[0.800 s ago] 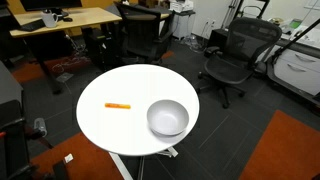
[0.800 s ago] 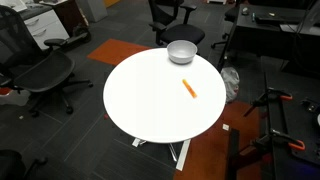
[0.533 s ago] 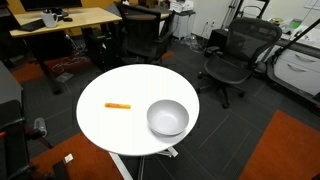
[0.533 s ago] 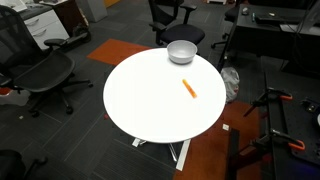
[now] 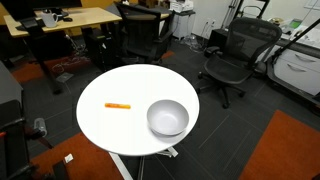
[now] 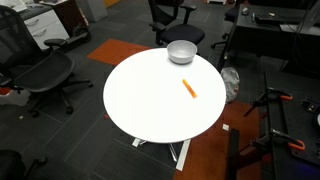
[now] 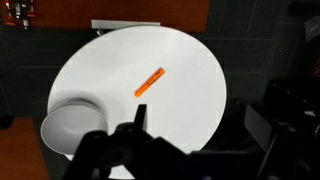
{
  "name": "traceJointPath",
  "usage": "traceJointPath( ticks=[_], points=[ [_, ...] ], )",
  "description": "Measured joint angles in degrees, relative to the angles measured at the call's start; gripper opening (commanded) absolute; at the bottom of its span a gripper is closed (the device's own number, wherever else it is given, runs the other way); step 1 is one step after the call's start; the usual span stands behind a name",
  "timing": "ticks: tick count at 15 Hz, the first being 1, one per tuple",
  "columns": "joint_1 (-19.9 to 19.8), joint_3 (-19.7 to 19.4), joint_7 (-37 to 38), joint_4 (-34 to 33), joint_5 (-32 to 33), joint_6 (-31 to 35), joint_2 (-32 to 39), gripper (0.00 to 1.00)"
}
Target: Put the marker in the bowl
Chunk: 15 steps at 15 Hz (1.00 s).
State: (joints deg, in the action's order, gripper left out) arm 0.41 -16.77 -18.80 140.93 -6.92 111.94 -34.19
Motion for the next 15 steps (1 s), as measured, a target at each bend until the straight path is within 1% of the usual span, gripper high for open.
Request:
traceJointPath(
  ticks=[2, 5, 8, 11, 15],
  points=[
    [0.05, 0.40, 0.36, 1.59, -2.75, 6.73, 3.73, 1.00],
    [0.20, 2.20, 2.66, 3.32, -7.45, 17.35, 11.31, 1.00],
    [0.14, 5.28, 10.43, 3.23, -8.66, 25.78, 19.81, 1.00],
    [0.14, 8.00, 17.12, 1.16, -9.36, 30.01, 28.60, 1.00],
    [-0.11, 9.76, 23.20, -4.65, -9.96, 31.80, 40.08, 1.00]
  ],
)
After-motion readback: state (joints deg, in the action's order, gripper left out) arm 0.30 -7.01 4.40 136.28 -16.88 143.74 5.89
